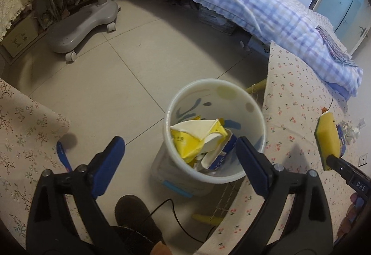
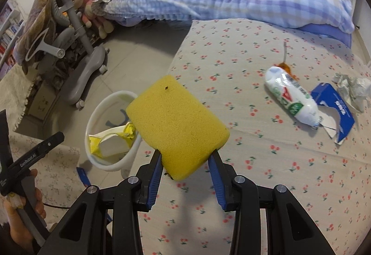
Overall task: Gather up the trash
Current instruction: 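Carry the yellow sponge over the bin and open the right tool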
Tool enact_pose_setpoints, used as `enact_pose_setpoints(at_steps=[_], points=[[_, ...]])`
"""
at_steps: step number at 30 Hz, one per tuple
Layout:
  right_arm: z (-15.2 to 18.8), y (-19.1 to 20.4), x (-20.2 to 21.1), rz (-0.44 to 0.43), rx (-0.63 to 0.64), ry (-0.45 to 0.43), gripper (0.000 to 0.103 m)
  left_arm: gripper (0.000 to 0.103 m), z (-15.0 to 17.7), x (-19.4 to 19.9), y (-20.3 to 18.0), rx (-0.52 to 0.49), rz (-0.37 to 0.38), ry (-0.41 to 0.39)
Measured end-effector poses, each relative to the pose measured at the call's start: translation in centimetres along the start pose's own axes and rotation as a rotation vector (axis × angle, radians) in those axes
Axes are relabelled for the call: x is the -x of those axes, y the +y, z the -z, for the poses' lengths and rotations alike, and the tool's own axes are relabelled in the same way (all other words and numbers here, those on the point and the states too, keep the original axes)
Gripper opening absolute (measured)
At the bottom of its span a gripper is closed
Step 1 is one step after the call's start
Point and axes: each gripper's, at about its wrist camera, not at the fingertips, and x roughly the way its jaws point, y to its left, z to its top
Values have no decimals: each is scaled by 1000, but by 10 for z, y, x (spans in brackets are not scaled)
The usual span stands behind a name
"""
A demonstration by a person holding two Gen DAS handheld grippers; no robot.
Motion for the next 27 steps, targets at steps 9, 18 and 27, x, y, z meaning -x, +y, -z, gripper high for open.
enact_pose_setpoints(at_steps=[9,18,27], points=[[-9,54,-37,-73,48,40,41,101,3,4,26,-37,-67,-4],[-16,84,-70,-108,60,64,43,101,9,6,38,-103,-124,-11],[-24,88,-66,-153,52,-5,73,101,9,5,42,-95,-112,0]])
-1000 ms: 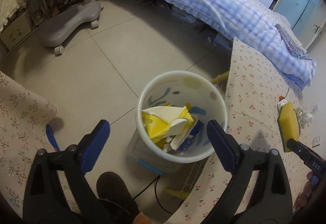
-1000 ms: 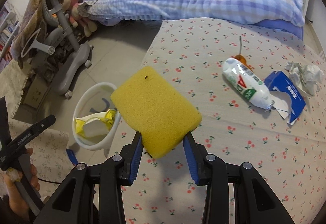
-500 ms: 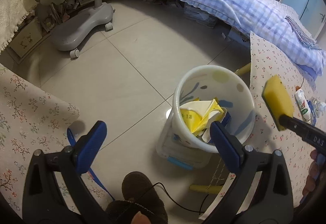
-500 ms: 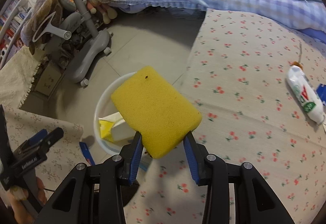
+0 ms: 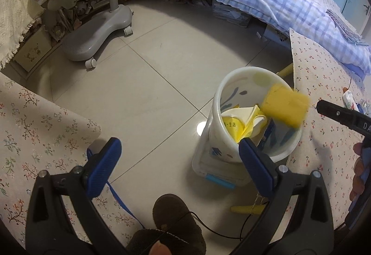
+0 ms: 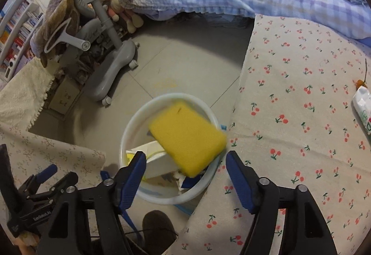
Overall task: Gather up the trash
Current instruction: 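Carry the yellow sponge over the bin and open the right tool, then reach the right tool to the blue tissue box and grasp it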
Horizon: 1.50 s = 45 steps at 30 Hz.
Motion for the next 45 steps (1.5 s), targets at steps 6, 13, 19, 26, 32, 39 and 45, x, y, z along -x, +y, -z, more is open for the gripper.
enact_pose_setpoints(at_steps=[6,13,19,26,32,39,45], points=[[2,-2,10,21,7,-9,74,101,1,3,-6,-10,12,-5],[5,-19,25,59,-5,-10,76,101,-1,7,-17,-24,33,-11],[6,-44,44,109,-32,-25,77,101,-3,11,-41,-51,61,-18],[7,-93,74,183,-107,-49,79,101,-7,17,-80,-87,103,-27],[9,-140,105,267,-170,-80,79,101,-9,24,-118,-107,151,-32],[13,-208,147,356,-277,-124,80,101,-10,27,-169,-135,209,-23],[21,-265,168,426,-374,-139,80,101,-9,23,-212,-174,240,1]])
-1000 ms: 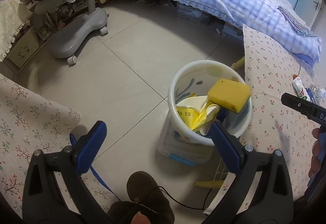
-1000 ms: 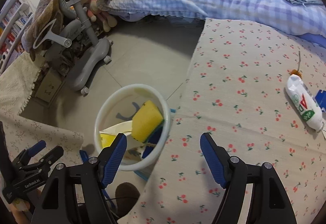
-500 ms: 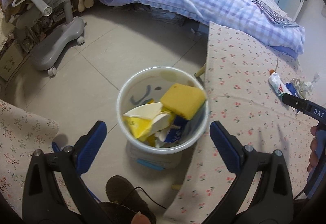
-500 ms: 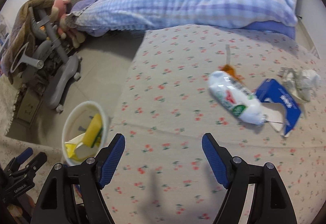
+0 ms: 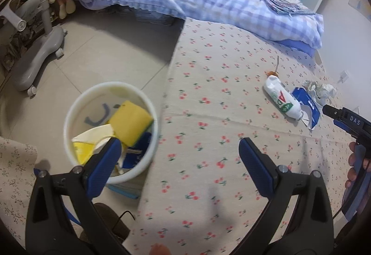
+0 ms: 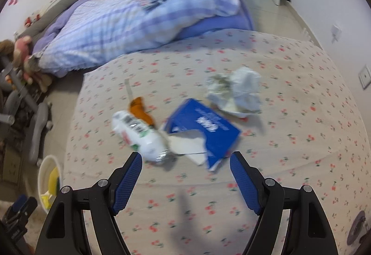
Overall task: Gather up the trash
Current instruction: 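Reach the right tool to the blue tissue box and grasp it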
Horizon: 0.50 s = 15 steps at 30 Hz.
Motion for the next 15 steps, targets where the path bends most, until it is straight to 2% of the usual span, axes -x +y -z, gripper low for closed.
enact_pose_setpoints(at_steps=[8,15], points=[[-9,-36,-39,65,-30,49,80,101,-9,-27,-31,-24,-4,41],[-20,-25,-63,43,2,66,80,101,-19,-42,-49,23,45,63]])
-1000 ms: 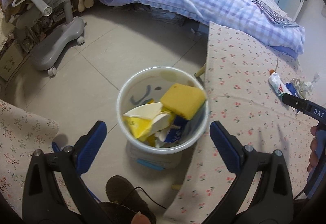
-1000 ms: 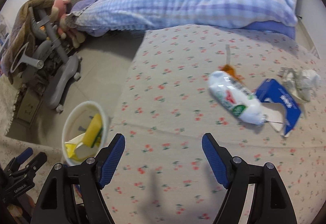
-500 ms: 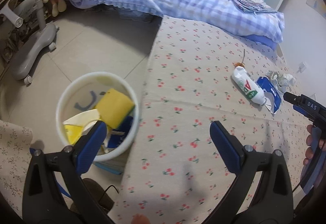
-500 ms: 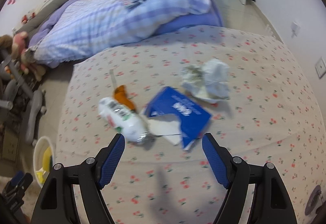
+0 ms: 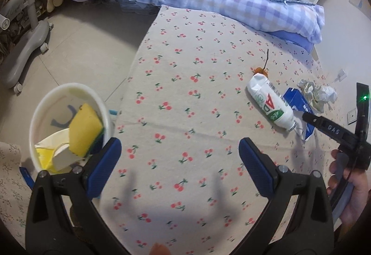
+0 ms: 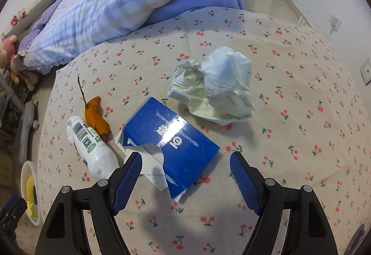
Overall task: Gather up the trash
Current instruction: 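Reach the right tool to the blue tissue box and grasp it, then grasp the white AD drink bottle with the left tool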
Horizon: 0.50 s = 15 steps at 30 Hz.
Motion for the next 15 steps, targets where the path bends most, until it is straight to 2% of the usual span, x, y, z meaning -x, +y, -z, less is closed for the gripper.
enact_pose_setpoints(at_steps=[3,5,6,12,15], points=[[-3,3,-7,0,13,4,78,101,-4,-6,-10,21,30,8],[-4,4,-12,-8,18,8,65,101,-5,-10,-18,30,38,11],[-4,3,-13,-10,22,12,53,101,-6,-12,-23,34,43,14],[0,-9,5,-12,19,13,53,101,-13,-27,-51,51,65,28],[4,-24,24,-14,-2,6,53,101,-18,-33,-71,28,61,28]])
